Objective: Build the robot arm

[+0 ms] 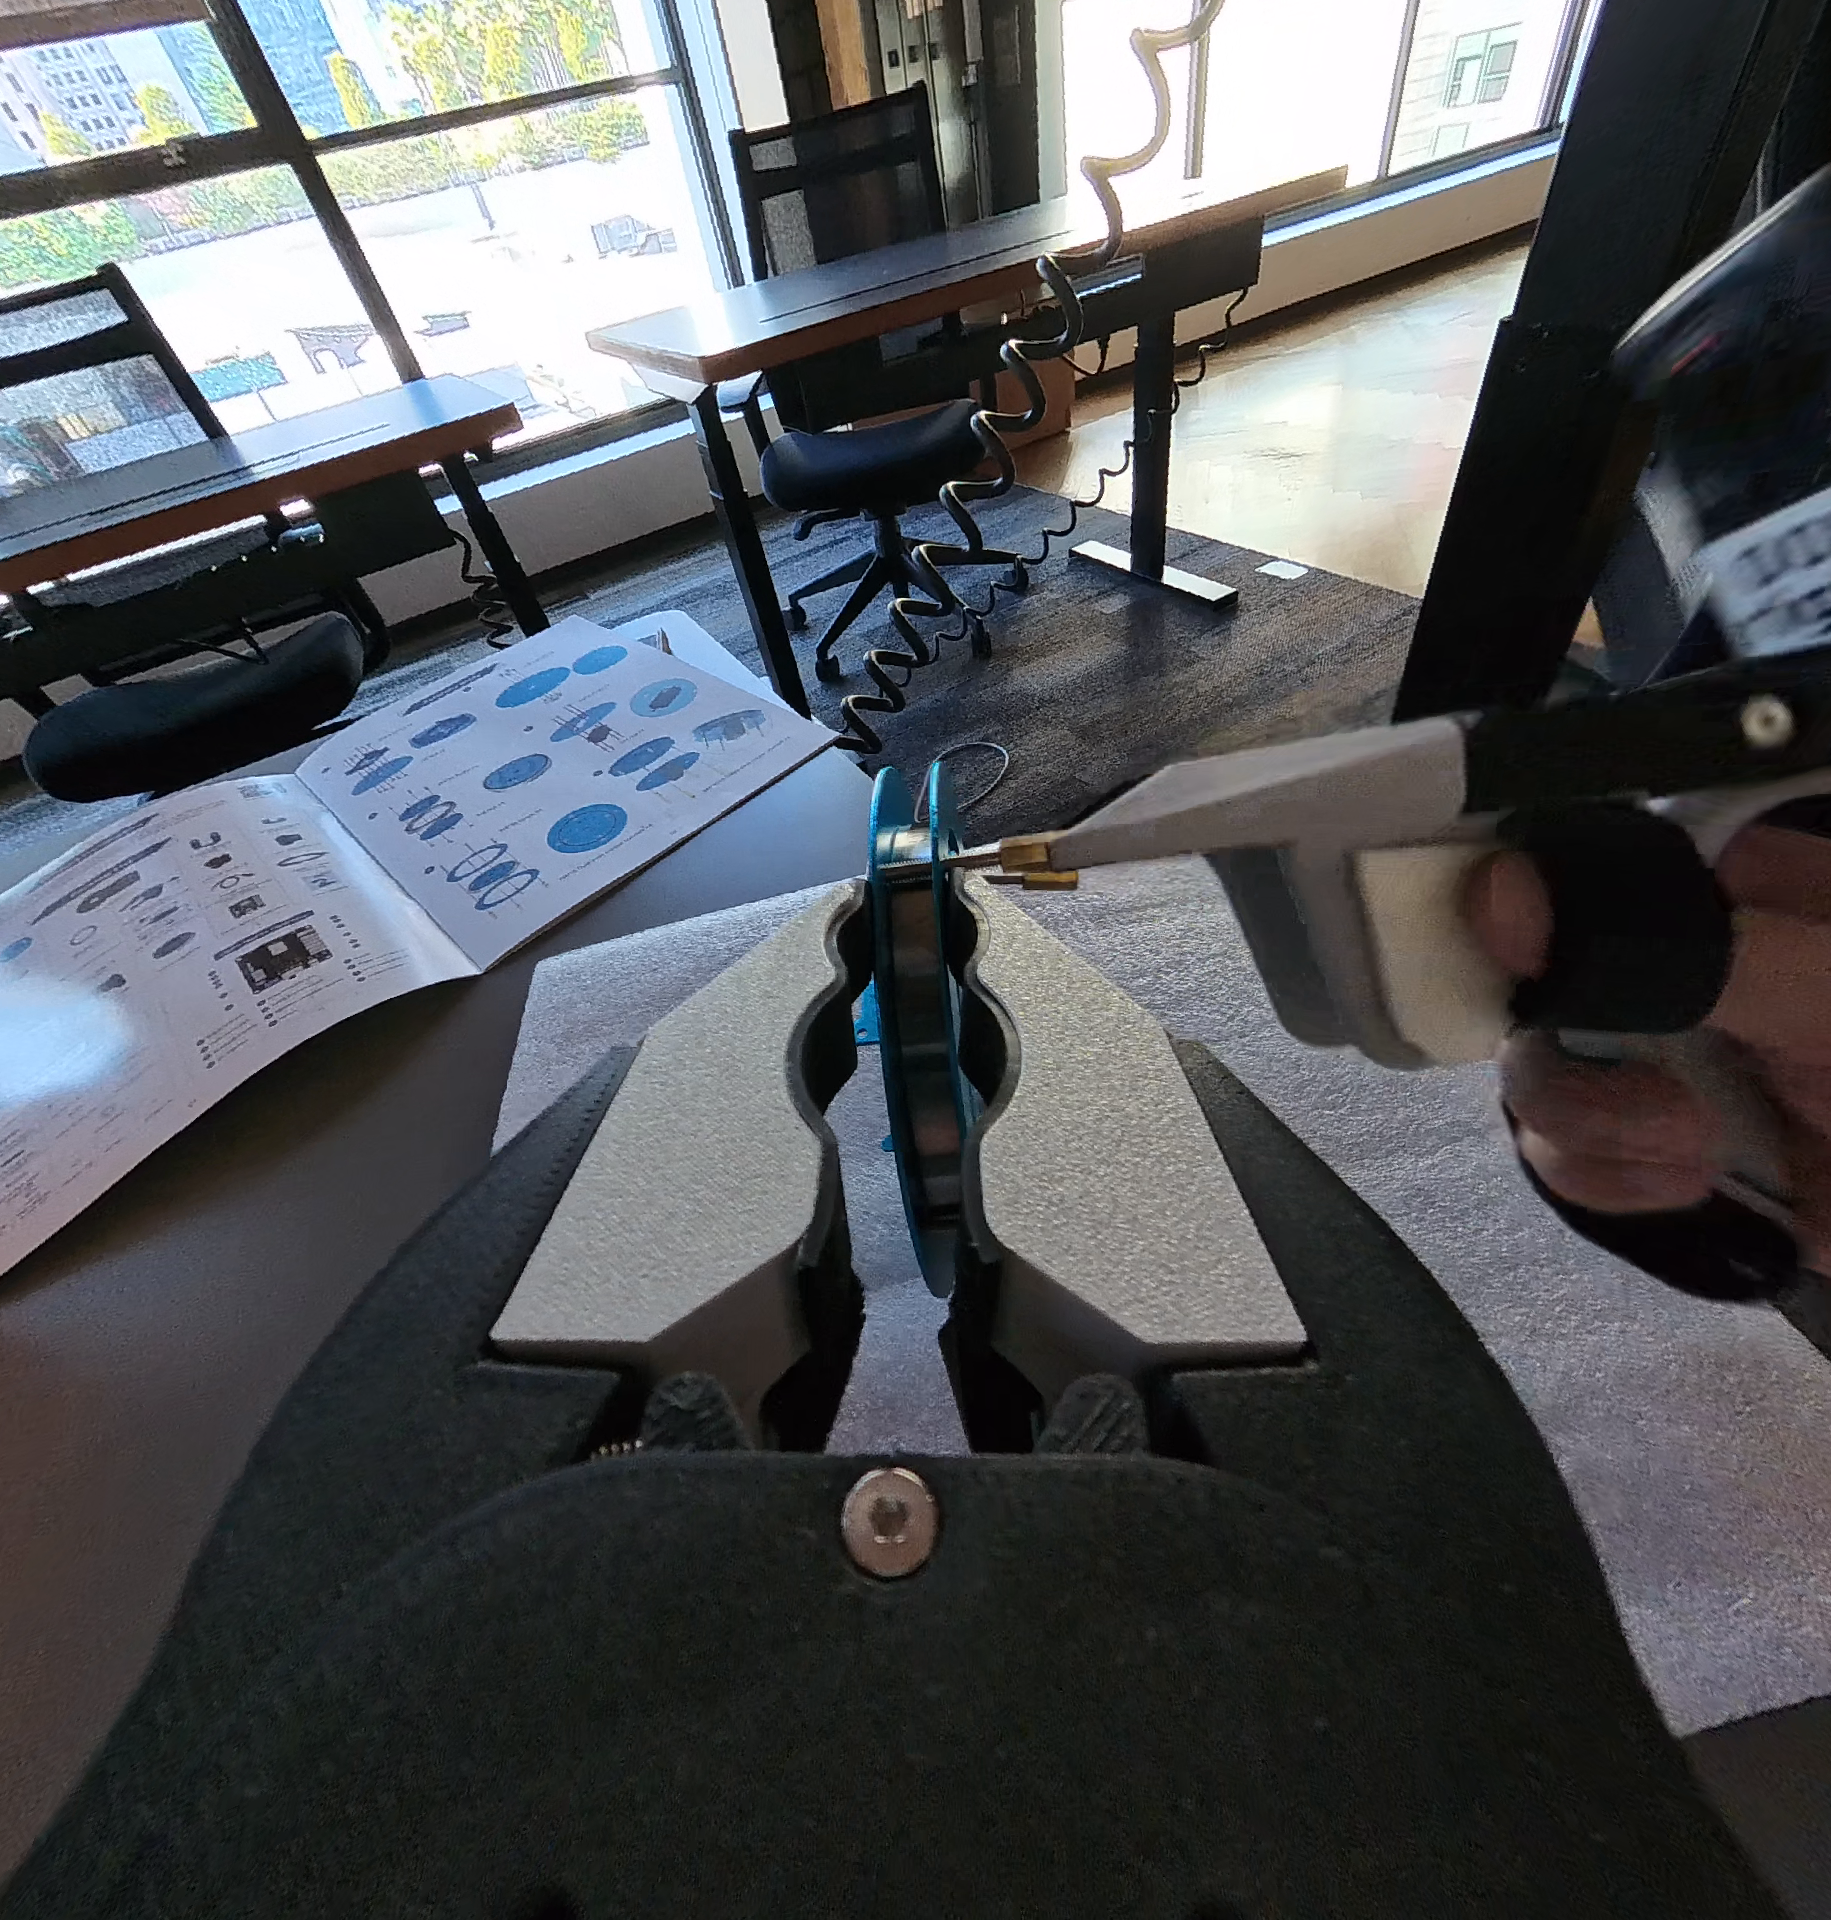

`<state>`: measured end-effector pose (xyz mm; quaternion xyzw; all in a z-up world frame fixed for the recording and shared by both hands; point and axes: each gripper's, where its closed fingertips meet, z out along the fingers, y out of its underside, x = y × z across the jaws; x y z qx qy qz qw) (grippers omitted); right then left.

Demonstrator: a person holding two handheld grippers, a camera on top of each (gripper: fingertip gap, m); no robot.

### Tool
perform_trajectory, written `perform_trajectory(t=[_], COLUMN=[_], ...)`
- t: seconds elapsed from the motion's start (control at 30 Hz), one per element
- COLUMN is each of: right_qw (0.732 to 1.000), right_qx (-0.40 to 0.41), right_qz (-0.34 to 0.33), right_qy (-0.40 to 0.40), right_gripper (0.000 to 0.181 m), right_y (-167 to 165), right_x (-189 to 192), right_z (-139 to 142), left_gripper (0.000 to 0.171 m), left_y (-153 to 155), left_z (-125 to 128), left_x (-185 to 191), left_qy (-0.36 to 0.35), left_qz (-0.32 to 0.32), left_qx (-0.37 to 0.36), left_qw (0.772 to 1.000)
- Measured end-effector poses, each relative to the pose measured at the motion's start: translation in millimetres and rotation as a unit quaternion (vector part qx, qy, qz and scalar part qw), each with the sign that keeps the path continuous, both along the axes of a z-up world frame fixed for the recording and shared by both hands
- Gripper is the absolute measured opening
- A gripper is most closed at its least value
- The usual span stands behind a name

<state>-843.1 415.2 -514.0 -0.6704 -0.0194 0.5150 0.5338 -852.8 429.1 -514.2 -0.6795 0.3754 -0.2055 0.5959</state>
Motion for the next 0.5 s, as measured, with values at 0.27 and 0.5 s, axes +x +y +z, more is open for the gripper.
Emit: perform_trajectory(t=[0.27, 0.5], right_qw=[0.989, 0.819], right_qx=[0.113, 0.313], right_qz=[-0.011, -0.1], right_qy=[-0.09, -0.471], right_gripper=[0.023, 0.004], right_y=[-5, -5], right_x=[4, -1], right_z=[13, 8], left_gripper=[0.012, 0.012], left_y=[-1, -1], left_z=[0, 0], left_x=[0, 1], left_qy=[0.004, 0.005], left_qz=[-0.005, -0.005], left_qx=[-0.002, -0.005], left_qw=[1.0, 1.0])
